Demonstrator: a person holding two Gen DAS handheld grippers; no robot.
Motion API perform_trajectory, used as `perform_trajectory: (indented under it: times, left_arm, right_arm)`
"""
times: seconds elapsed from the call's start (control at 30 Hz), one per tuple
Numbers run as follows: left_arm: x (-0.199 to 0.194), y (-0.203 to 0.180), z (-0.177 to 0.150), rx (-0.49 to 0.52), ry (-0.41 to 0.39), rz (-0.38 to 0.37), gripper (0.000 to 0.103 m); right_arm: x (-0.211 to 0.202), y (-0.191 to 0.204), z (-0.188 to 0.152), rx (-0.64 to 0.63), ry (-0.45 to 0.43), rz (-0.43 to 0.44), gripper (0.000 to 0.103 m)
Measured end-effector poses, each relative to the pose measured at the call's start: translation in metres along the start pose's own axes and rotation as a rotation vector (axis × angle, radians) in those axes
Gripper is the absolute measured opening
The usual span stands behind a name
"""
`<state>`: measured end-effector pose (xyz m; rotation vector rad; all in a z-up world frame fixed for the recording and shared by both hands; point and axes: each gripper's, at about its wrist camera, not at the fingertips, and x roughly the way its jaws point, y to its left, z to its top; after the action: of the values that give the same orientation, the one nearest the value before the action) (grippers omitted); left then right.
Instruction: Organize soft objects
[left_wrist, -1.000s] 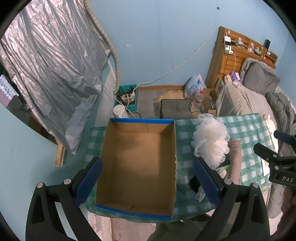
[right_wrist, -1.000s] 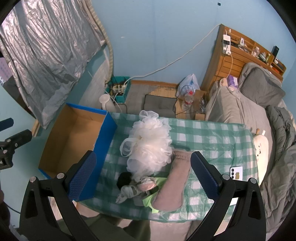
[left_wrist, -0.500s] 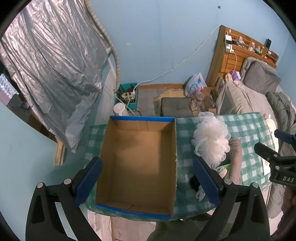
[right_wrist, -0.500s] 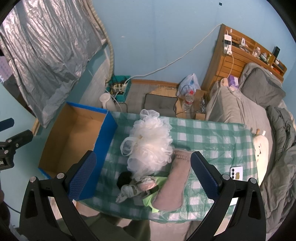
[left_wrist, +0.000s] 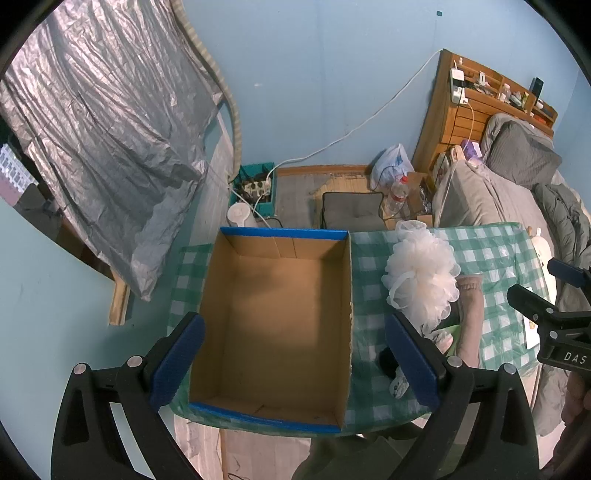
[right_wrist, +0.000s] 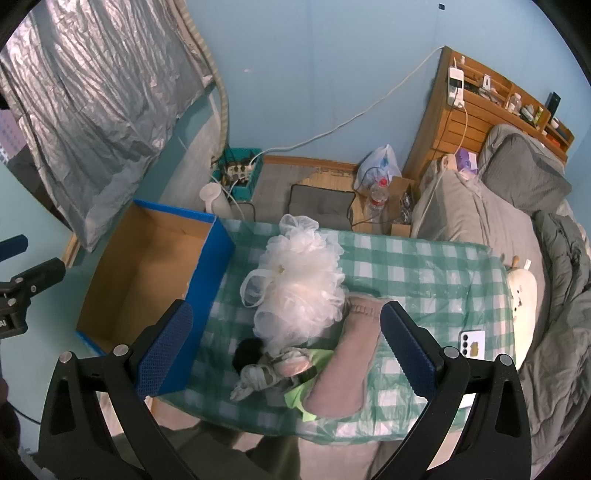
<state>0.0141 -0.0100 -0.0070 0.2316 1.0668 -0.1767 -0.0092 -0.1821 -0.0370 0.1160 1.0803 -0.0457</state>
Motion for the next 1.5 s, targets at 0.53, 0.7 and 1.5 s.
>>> perform_trajectory:
  times: [0.53, 0.7, 1.5]
  left_arm:
    - [0.003, -0.005, -0.015, 0.001, 0.009, -0.017, 0.099]
    - [0.005, -0.008, -0.012, -0.002, 0.029, -0.056, 0.099]
    - [0.070, -0.055, -0.021, 0.122, 0.162, -0.151, 0.099]
  right_arm:
    - [-0.006, -0.013, -0.013, 0.009, 0.009, -0.002, 0.101]
    - [-0.004, -0.025, -0.013, 0.022, 0.021, -0.009, 0.101]
    - [0.061, -0.106, -0.049, 0.114, 0.177, -0.024, 0.101]
